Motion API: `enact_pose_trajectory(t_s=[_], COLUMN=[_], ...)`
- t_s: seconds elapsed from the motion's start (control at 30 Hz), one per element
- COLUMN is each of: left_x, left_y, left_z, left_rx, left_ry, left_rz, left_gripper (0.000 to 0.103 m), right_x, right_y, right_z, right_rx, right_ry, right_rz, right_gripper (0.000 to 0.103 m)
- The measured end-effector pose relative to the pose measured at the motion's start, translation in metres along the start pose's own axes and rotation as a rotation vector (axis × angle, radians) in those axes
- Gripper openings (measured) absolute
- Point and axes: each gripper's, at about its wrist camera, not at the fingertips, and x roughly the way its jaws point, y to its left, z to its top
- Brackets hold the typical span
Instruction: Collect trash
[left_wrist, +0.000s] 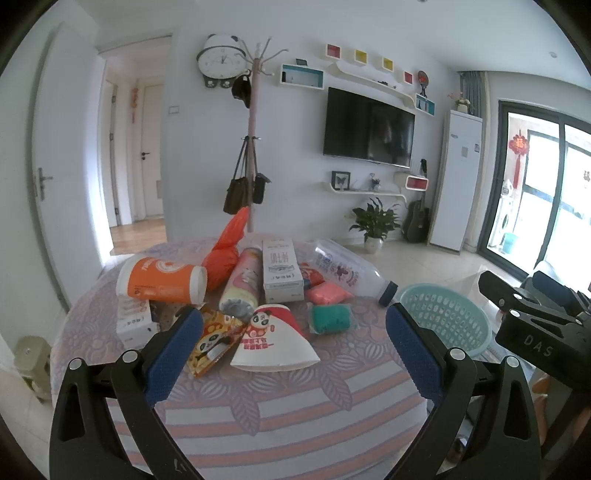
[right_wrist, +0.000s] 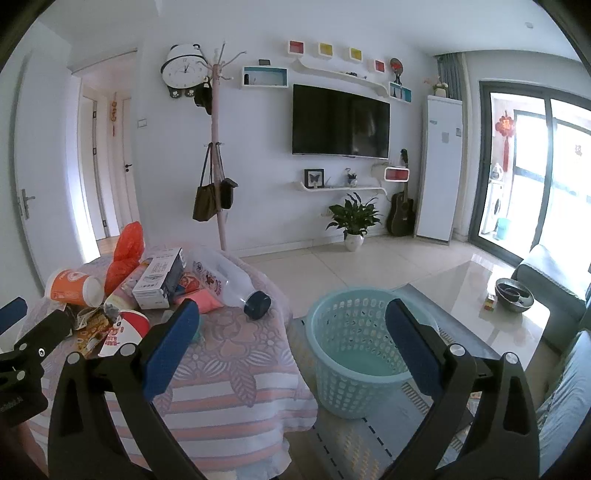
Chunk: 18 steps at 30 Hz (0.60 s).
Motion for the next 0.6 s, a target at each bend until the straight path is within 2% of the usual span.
enact_pose_trajectory(t_s=[0.6], left_x=[0.0006], left_y=[0.0003], left_z=[-0.0008], left_rx=[-0.005], left_ry=[0.003], left_rz=[0.0], left_gripper=[0.095], right_x=[0.0018], right_y=[0.0021], right_z=[-0.0016], right_rx=[0.002], right_ry=[0.005], right_rz=[0.0], right_gripper=[0.096])
